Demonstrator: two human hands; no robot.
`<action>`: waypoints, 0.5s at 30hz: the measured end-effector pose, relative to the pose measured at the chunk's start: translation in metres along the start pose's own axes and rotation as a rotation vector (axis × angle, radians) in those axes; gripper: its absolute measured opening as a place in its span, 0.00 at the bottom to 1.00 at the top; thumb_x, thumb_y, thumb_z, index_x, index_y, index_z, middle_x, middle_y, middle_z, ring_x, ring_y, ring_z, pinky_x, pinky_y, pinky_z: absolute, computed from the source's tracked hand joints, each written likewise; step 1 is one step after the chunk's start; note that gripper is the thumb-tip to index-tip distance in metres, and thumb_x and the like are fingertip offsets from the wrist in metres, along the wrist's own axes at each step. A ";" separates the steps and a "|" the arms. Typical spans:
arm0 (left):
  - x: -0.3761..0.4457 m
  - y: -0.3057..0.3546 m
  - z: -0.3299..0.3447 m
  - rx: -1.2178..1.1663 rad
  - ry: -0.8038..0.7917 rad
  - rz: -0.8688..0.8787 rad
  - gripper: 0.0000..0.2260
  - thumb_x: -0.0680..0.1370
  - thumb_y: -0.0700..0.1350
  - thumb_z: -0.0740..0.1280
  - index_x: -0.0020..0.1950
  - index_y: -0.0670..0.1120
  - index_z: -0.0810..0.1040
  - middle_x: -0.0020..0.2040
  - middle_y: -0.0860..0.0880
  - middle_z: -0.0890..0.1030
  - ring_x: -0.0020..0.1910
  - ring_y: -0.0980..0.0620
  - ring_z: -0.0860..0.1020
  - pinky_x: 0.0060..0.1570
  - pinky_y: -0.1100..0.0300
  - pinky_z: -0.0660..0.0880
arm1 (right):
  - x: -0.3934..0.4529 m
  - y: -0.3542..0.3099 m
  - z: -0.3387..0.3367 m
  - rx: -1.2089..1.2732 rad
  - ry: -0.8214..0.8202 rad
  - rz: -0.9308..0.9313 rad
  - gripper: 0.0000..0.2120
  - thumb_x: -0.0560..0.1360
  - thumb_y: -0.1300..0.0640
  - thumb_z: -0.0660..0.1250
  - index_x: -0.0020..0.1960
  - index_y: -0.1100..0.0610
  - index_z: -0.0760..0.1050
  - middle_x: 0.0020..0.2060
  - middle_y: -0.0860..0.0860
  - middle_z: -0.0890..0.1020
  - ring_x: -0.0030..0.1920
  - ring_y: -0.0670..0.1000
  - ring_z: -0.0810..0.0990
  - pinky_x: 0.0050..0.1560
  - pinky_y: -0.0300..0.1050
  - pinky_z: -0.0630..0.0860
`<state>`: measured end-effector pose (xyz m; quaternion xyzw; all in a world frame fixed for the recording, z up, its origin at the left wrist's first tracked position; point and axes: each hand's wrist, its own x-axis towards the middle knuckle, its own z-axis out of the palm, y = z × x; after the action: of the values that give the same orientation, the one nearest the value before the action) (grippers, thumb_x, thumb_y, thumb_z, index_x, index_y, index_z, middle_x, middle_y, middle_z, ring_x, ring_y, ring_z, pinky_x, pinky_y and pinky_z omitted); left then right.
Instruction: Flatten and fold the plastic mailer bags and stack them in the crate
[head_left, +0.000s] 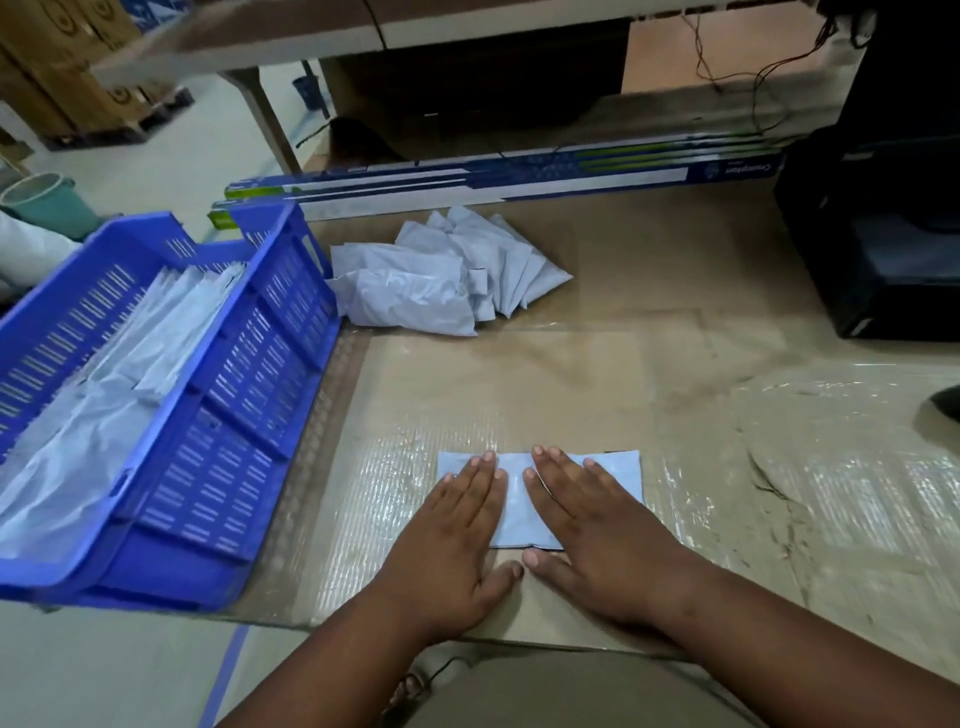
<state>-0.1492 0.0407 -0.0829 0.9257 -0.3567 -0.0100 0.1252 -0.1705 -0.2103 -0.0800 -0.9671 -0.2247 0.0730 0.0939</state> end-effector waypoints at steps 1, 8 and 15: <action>0.001 -0.002 0.002 -0.002 -0.009 -0.005 0.40 0.85 0.62 0.63 0.86 0.41 0.52 0.87 0.42 0.49 0.86 0.46 0.49 0.81 0.40 0.60 | 0.000 0.001 -0.003 -0.011 -0.024 0.002 0.43 0.82 0.28 0.45 0.86 0.53 0.40 0.84 0.51 0.35 0.84 0.50 0.33 0.82 0.55 0.38; 0.003 0.003 -0.013 -0.069 -0.148 -0.123 0.39 0.83 0.71 0.38 0.87 0.48 0.45 0.86 0.52 0.39 0.84 0.59 0.38 0.84 0.52 0.47 | 0.001 0.010 -0.018 0.006 -0.118 -0.032 0.40 0.83 0.31 0.45 0.87 0.51 0.42 0.84 0.48 0.37 0.84 0.47 0.35 0.84 0.55 0.39; 0.041 0.030 -0.016 -0.214 0.001 -0.090 0.29 0.88 0.57 0.49 0.87 0.48 0.50 0.87 0.53 0.46 0.85 0.60 0.42 0.84 0.57 0.47 | 0.013 -0.010 -0.015 0.057 0.078 0.044 0.37 0.79 0.50 0.49 0.86 0.56 0.47 0.85 0.55 0.50 0.85 0.54 0.48 0.84 0.57 0.43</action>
<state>-0.1365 -0.0048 -0.0568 0.9222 -0.3117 -0.0533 0.2227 -0.1602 -0.1975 -0.0649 -0.9709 -0.1973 0.0436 0.1285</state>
